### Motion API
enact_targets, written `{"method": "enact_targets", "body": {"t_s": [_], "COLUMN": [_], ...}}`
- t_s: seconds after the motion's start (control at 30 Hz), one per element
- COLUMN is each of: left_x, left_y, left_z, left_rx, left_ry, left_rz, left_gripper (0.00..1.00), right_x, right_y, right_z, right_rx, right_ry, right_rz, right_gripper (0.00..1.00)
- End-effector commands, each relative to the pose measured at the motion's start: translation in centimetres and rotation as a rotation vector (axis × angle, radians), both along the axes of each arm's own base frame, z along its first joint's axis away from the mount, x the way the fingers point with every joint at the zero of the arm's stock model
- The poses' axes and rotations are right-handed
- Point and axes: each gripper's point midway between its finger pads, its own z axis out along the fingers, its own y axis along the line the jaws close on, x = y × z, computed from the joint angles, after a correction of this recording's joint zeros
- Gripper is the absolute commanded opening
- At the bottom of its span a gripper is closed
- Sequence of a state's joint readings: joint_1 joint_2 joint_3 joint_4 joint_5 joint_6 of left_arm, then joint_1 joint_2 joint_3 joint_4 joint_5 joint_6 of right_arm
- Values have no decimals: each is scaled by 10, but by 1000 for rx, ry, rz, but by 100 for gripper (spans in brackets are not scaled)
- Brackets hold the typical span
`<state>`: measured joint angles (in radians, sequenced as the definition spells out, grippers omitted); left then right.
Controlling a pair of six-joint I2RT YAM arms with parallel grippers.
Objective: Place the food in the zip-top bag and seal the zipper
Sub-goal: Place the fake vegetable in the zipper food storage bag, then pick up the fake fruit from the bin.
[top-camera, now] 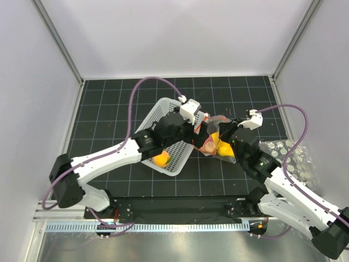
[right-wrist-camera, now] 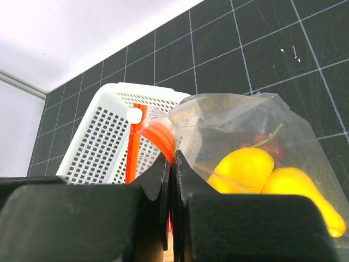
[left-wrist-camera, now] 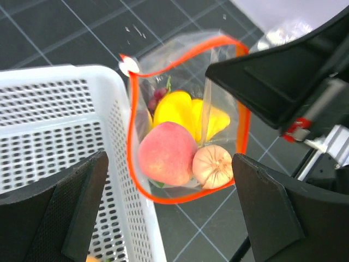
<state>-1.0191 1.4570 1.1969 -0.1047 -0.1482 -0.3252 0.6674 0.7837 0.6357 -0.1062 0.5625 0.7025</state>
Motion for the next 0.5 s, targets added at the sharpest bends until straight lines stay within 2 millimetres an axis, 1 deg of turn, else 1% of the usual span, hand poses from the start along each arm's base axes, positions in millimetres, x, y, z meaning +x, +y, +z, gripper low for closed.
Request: {"method": "enact_targets", "body": {"t_s": [0.0, 0.03, 0.07, 0.1, 0.13, 0.2, 0.23, 0.27, 0.3, 0.33, 0.37, 0.43, 0.47], "left_x": [-1, 0, -2, -1, -4, -5, -8, -11, -14, -21, -27, -42, -49], "left_y": [17, 19, 26, 31, 41, 58, 69, 78, 86, 99, 106, 121, 126], "left_z": [27, 24, 15, 20, 13, 9, 2, 3, -5, -15, -17, -34, -37], "left_rx": [-33, -13, 34, 45, 88, 123, 148, 149, 175, 225, 231, 288, 275], "left_ry": [-43, -32, -3, -2, 25, 33, 63, 69, 84, 115, 141, 207, 236], "left_rz": [48, 58, 72, 92, 111, 165, 196, 216, 231, 242, 254, 251, 258], "left_gripper": [100, 100, 98, 98, 98, 98, 98, 98, 99, 99, 100, 100, 100], "right_x": [4, 4, 4, 4, 3, 3, 3, 3, 3, 3, 3, 3, 3], "right_y": [1, 0, -1, -1, -1, -2, -2, -3, -3, -3, -4, -5, -5], "right_z": [18, 18, 17, 19, 19, 20, 20, 20, 20, 22, 21, 20, 20], "right_rx": [35, 32, 28, 33, 28, 29, 28, 23, 19, 18, 13, 9, 8], "right_ry": [-47, -46, -44, -49, -50, -51, -51, -50, -45, -45, -42, -39, -38], "right_rz": [-15, -17, -20, -20, -22, -22, -24, -24, -26, -26, -29, -34, -36], "right_gripper": [5, 5, 5, 5, 5, 5, 5, 5, 5, 5, 5, 5, 5]}}
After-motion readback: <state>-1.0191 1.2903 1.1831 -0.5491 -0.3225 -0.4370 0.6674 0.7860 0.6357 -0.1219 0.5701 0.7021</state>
